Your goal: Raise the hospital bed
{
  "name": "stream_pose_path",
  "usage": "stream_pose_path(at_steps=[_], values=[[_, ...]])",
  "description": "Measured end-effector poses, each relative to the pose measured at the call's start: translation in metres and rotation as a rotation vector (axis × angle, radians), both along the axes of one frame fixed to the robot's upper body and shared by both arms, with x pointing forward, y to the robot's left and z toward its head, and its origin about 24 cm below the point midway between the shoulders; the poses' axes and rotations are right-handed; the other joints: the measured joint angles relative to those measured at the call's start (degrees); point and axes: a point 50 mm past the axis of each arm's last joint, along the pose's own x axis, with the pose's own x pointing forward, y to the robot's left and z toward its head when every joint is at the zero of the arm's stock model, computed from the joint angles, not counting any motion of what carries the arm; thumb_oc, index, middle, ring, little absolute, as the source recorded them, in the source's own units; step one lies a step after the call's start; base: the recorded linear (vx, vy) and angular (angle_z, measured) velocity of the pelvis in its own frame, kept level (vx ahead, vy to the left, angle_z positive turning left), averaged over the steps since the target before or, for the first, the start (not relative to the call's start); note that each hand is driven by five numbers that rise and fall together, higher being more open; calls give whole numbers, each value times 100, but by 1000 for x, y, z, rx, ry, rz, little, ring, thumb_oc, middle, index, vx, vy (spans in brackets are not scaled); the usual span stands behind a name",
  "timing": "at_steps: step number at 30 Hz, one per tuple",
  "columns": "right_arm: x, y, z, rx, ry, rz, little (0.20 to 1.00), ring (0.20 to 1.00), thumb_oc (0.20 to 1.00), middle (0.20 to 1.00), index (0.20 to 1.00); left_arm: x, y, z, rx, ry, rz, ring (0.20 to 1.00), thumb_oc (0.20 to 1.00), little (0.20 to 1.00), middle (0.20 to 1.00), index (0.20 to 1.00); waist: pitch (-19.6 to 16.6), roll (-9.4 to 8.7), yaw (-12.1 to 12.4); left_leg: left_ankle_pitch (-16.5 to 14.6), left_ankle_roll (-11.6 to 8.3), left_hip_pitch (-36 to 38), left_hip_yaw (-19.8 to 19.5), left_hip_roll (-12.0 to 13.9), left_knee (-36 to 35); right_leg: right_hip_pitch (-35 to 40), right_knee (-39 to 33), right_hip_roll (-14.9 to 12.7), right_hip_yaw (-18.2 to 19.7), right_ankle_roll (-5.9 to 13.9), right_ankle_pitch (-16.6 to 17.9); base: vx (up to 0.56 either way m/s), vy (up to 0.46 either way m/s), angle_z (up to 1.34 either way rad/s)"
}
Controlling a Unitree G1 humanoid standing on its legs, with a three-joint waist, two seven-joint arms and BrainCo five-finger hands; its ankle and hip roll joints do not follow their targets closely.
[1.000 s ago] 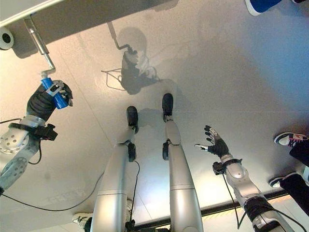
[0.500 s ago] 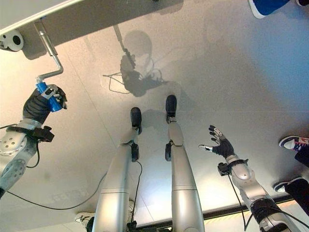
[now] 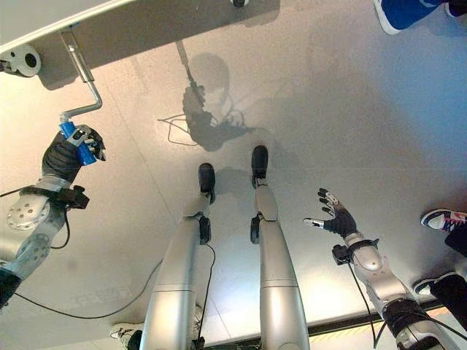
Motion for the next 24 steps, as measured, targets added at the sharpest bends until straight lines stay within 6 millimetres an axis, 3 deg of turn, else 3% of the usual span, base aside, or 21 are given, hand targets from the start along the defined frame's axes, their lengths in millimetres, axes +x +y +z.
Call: stream_pose_path(at_steps=[5,8,12,24], values=[[-1,5,-4,2,16,20,1000,1000,1000,1000,1000,10,23,-11,-17,63,153,200,200,200,200,200,-105,-99,-68,6,13,-72,0,-18,43,-39,-10,-14,2,23,14,0,0,0],[-1,8,-4,7,16,28,1000,1000,1000,1000,1000,17,40,-15,-18,121,260,200,200,200,200,200,-162,-217,-308,12,42,-263,-5,-42,93,-176,-63,-10,-3,72,55,0,0,0],[1,10,-3,9,15,30,1000,1000,1000,1000,1000,36,34,-18,-67,157,307,200,200,200,200,200,-133,-284,-437,-9,118,-374,5,-56,173,-238,-97,-21,11,92,97,-1,-2,-2],[7,13,0,31,4,28,1000,1000,1000,1000,1000,58,22,-19,-89,197,327,200,200,200,200,200,-94,-358,-507,-89,119,-409,14,-28,241,-263,-101,-6,42,126,65,2,2,-1]])
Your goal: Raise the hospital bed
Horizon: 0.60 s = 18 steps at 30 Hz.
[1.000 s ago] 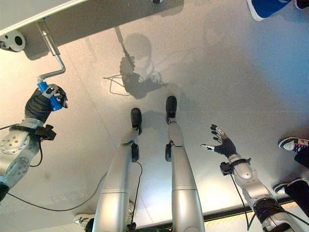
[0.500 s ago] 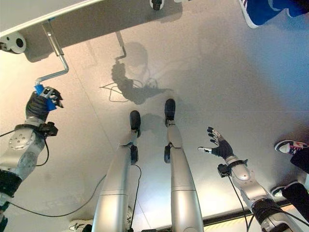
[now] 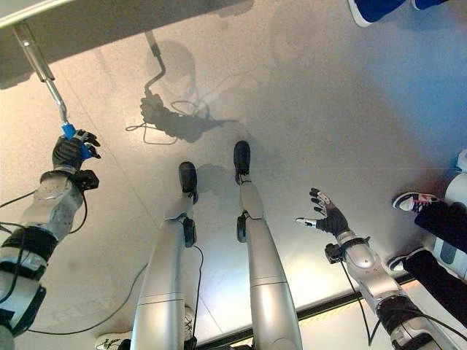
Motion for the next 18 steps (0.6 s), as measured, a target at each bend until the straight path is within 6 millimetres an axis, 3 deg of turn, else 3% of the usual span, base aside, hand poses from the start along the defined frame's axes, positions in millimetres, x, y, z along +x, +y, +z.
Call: stream_pose_path(at_steps=[9,18], values=[[4,8,-2,10,12,23,1000,1000,1000,1000,1000,20,-16,17,13,-10,-19,200,200,200,200,200,15,-30,-141,-43,-9,-231,-8,55,144,-170,15,65,-3,-9,4,2,0,-1],[7,14,-5,23,22,30,1000,1000,1000,1000,1000,27,-26,20,30,-5,-25,200,200,200,200,200,15,-31,-145,-60,-31,-235,-9,70,190,-180,66,84,13,-7,5,0,0,0]])
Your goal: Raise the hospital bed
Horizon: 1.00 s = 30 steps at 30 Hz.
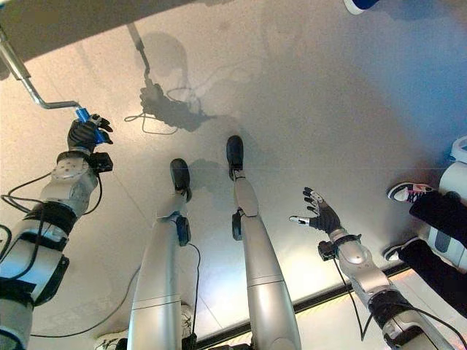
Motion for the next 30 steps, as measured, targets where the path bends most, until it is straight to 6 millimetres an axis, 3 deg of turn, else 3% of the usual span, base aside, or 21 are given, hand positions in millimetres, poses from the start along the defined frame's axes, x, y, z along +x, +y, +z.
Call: stream_pose_path(at_steps=[13,26,30], values=[[1,6,-7,3,28,8,1000,1000,1000,1000,1000,5,-32,18,164,-39,-142,200,200,200,200,200,-12,-55,-28,29,48,7,78,-28,53,5,27,-20,72,57,43,0,0,0],[1,6,-6,9,23,9,1000,1000,1000,1000,1000,-21,-48,34,239,-91,-352,200,200,200,200,200,-7,-99,15,95,133,112,127,-97,-85,32,31,-110,103,77,58,-2,-9,0],[-2,4,-9,10,32,0,1000,1000,1000,1000,1000,-27,-54,32,215,-109,-394,200,200,200,200,200,-1,-89,175,104,117,215,149,-96,-182,83,35,-130,133,57,38,0,0,0]])
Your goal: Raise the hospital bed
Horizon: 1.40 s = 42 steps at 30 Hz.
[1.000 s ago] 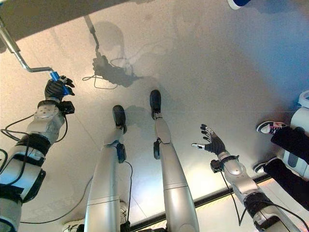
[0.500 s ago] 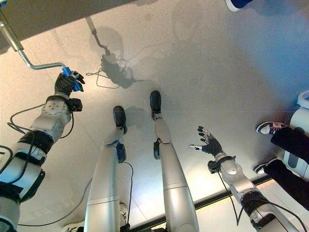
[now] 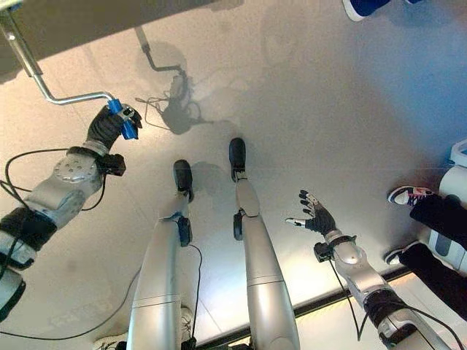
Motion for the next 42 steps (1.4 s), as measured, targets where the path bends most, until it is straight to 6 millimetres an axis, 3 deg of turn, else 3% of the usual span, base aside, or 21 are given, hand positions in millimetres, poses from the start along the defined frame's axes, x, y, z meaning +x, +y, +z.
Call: stream_pose_path(at_steps=[10,21,32,42], values=[[-2,-6,1,-1,-11,-26,1000,1000,1000,1000,1000,-34,-5,3,-71,-47,-143,200,200,200,200,200,65,99,164,28,-52,97,-65,-10,-98,9,122,-16,-68,-84,-95,0,-1,1],[-6,-14,3,-26,-24,-35,1000,1000,1000,1000,1000,-68,20,0,-168,-99,-127,200,200,200,200,200,191,303,339,103,-190,331,-226,2,-285,162,229,1,-218,-187,-216,-3,3,5],[-8,-23,7,-57,-42,-42,1000,1000,1000,1000,1000,-78,48,-9,-190,-79,-23,200,200,200,200,200,212,338,482,135,-227,491,-293,-15,-360,296,234,-18,-279,-237,-254,1,12,2],[-8,-25,13,-77,-58,-26,1000,1000,1000,1000,1000,-77,55,-15,-187,-56,8,200,200,200,200,200,219,351,474,134,-229,575,-296,-13,-388,368,234,-17,-290,-244,-279,0,3,0]])
